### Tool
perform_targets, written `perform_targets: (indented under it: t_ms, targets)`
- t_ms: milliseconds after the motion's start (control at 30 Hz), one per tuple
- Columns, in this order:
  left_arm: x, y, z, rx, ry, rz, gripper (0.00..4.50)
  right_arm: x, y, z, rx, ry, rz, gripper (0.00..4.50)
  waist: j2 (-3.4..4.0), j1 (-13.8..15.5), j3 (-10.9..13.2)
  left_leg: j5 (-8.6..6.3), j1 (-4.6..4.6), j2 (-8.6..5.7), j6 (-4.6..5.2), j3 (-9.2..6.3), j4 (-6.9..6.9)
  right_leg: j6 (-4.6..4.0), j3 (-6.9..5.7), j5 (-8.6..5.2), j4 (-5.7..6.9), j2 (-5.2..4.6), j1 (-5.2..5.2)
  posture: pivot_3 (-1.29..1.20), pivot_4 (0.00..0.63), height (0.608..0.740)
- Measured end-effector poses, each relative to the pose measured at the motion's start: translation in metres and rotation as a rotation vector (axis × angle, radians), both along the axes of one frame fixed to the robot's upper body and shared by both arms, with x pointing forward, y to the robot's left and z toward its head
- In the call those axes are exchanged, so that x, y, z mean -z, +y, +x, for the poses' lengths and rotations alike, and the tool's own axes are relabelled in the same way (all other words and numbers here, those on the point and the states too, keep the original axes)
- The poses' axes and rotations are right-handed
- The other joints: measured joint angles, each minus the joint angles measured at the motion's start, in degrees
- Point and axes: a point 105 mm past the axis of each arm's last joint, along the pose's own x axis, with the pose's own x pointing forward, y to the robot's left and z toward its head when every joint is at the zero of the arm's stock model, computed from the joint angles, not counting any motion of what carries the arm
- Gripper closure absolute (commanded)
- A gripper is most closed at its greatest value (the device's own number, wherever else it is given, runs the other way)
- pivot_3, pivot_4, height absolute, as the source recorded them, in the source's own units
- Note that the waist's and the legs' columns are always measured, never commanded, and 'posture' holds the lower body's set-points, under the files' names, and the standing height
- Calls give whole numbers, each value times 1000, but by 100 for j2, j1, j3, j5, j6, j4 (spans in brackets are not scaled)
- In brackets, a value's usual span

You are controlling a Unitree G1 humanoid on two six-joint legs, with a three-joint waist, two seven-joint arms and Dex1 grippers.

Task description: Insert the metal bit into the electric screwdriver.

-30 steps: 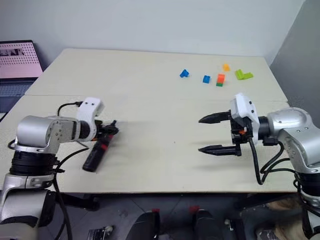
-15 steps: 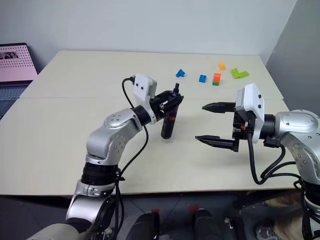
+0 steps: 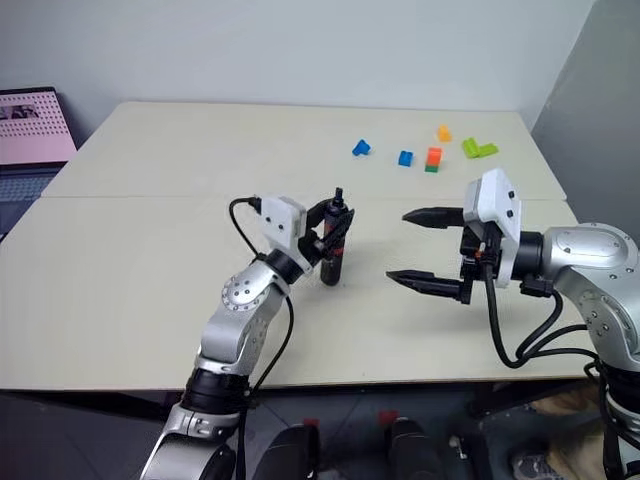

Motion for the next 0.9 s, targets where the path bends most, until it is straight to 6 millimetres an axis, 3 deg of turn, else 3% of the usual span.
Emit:
perform_targets:
  t_ms: [367,533,733,900]
  targets:
    - [4,28,-26,-37,20,4,2847,16,-15,12,31,14,-116,0,6,-22,-8,1,14,4,1,3,2,-32,6,-12,3,4,4,0,150,740]
    - [4,29,-28,-42,25,0,2847,27,-25,27,55,26,-187,0,9,-28,-10,1,15,3,1,6,2,-32,9,-12,3,4,4,0,150,740]
    - [3,27,-32,-12,13,24,2849,34,-68,58,119,-26,-418,0,11,-25,-11,1,14,3,1,8,-2,-34,8,-13,-2,4,2,0,150,740]
    - [-2,7,-32,75,-7,51,2857,54,-107,85,97,-21,-724,0,17,-41,-5,1,7,1,1,18,-1,-33,13,-12,-8,2,-5,0,150,740]
